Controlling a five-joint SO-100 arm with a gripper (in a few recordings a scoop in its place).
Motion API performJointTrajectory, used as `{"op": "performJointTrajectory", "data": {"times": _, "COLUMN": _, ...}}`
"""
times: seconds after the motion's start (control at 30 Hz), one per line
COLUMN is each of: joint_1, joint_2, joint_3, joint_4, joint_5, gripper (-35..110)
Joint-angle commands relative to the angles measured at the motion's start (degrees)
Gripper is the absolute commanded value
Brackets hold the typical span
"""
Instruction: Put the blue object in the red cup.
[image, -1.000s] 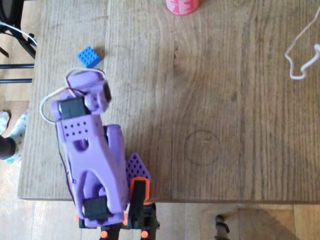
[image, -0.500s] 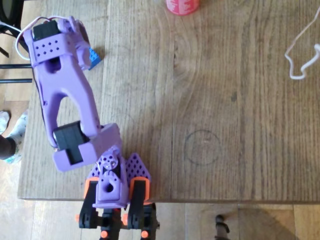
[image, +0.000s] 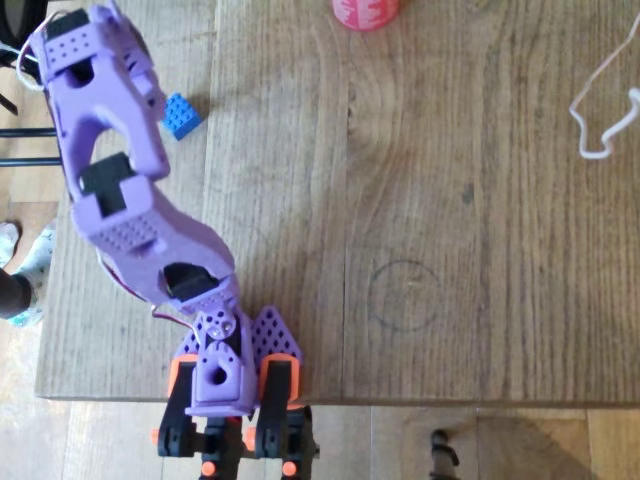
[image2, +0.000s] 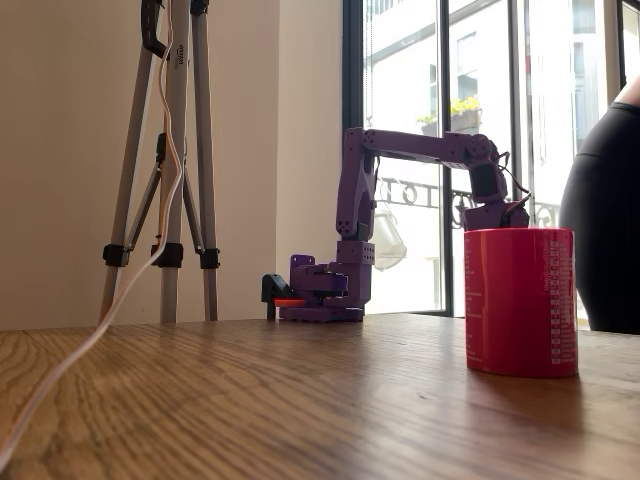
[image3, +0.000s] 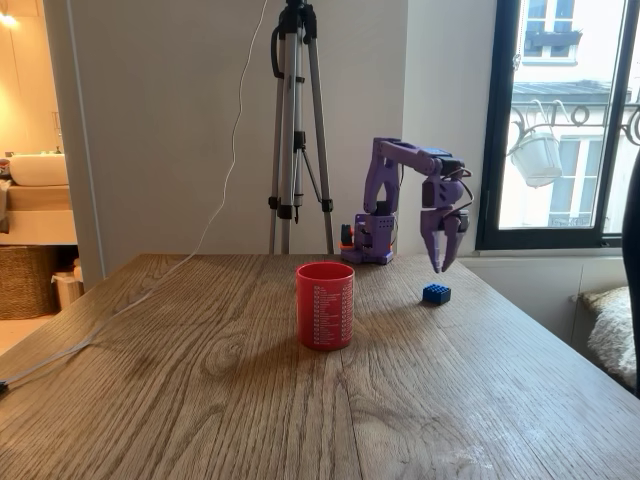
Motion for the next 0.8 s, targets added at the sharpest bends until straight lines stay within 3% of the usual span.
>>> {"op": "performJointTrajectory", "data": {"times": 0.0, "joint_1": 2.02, "joint_2": -0.35, "joint_3": -5.71, "joint_4": 0.00, "joint_5": -5.89, "gripper": 1}}
{"op": "performJointTrajectory", "data": {"times": 0.43, "joint_1": 3.34, "joint_2": -2.99, "joint_3": -7.21, "joint_4": 2.90, "joint_5": -8.88, "gripper": 2}}
{"op": "performJointTrajectory", "data": {"times": 0.57, "joint_1": 3.08, "joint_2": -3.87, "joint_3": -7.29, "joint_4": 6.33, "joint_5": -8.61, "gripper": 28}}
{"op": "performJointTrajectory", "data": {"times": 0.77, "joint_1": 3.25, "joint_2": -5.19, "joint_3": -7.47, "joint_4": 7.29, "joint_5": -8.26, "gripper": 38}}
